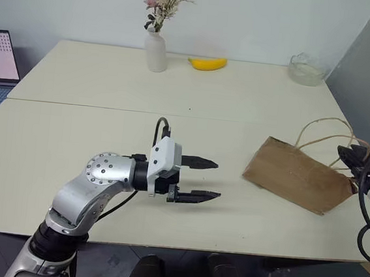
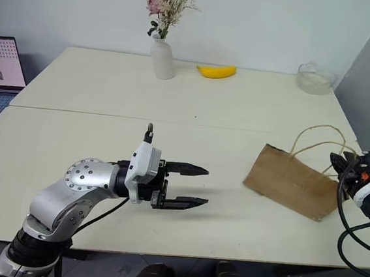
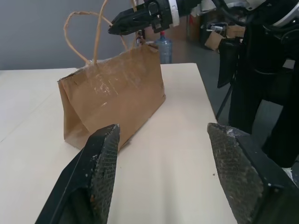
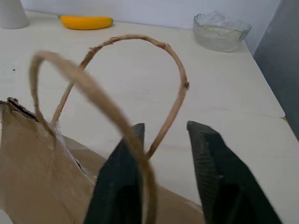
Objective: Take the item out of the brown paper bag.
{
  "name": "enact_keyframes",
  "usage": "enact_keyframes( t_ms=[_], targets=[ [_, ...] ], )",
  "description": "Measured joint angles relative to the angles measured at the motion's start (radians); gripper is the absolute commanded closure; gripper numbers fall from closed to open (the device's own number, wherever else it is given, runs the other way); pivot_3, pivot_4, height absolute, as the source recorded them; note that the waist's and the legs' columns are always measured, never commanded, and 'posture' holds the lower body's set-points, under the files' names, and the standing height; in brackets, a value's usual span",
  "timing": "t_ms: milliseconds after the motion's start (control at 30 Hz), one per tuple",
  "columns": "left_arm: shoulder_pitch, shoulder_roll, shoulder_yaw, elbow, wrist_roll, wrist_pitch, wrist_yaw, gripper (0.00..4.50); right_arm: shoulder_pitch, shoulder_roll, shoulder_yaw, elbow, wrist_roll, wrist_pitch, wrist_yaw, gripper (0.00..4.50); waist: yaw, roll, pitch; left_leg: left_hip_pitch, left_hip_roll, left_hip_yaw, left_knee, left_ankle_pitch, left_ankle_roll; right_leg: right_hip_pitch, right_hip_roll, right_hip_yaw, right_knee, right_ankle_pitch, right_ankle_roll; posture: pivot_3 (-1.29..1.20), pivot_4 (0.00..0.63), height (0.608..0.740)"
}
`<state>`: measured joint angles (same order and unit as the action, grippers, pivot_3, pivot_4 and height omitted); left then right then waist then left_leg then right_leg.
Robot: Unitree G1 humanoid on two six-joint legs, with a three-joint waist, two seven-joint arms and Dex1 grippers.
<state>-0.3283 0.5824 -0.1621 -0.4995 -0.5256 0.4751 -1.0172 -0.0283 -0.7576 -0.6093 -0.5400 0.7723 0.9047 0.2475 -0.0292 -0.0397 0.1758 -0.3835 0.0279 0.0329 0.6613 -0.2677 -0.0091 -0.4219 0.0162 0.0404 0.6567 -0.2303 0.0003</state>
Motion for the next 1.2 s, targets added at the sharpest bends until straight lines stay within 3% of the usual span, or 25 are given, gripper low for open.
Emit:
enact_keyframes(
  t_ms=[67,333,633,833,1000,1200],
  targets=[
    [-0.001,0.007,0.000,0.000,0.000,0.000,-0.002,1.37,-0.027,0.008,0.000,-0.012,0.031,0.025,-0.016,4.48,0.000,0.000,0.000,0.000,0.000,0.000,0.000,0.000,0.000,0.000,0.000,0.000,0.000,0.000,0.000,0.00,0.150,0.740],
    [0.002,0.027,0.048,-0.002,-0.017,0.022,0.027,1.37,-0.151,0.012,0.029,-0.044,0.087,0.081,-0.076,4.48,-0.002,0.000,0.000,0.000,0.000,0.000,0.000,0.000,0.000,0.000,0.000,0.000,0.000,0.000,0.000,0.00,0.150,0.740],
    [0.107,-0.011,0.183,-0.060,-0.026,0.086,0.255,1.37,-0.518,0.053,0.205,0.039,0.089,0.107,-0.169,4.48,-0.006,0.002,0.002,-0.001,0.001,0.000,-0.001,0.000,0.000,-0.002,0.000,0.000,0.000,0.000,0.001,0.00,0.150,0.740],
    [0.218,-0.033,0.253,-0.131,-0.025,0.095,0.382,1.37,-0.751,0.220,0.410,0.255,-0.045,0.035,-0.182,4.48,-0.006,0.003,0.002,-0.002,0.001,0.001,0.000,0.000,0.000,-0.003,0.000,0.001,0.000,0.001,0.001,0.00,0.150,0.740],
    [0.332,-0.047,0.321,-0.204,-0.025,0.104,0.475,1.37,-0.929,0.452,0.552,0.536,-0.188,-0.120,-0.165,4.48,-0.012,0.003,0.002,-0.003,0.002,0.001,-0.001,0.000,0.000,-0.004,0.000,0.001,0.001,0.001,0.000,0.00,0.150,0.740],
    [0.407,-0.062,0.392,-0.223,-0.010,0.092,0.549,1.37,-1.086,0.646,0.618,0.878,-0.336,-0.330,-0.139,4.48,-0.005,0.003,0.002,-0.008,0.002,0.001,0.000,0.000,0.000,-0.008,-0.001,0.000,0.001,0.001,0.000,0.00,0.150,0.740]
  ],
)
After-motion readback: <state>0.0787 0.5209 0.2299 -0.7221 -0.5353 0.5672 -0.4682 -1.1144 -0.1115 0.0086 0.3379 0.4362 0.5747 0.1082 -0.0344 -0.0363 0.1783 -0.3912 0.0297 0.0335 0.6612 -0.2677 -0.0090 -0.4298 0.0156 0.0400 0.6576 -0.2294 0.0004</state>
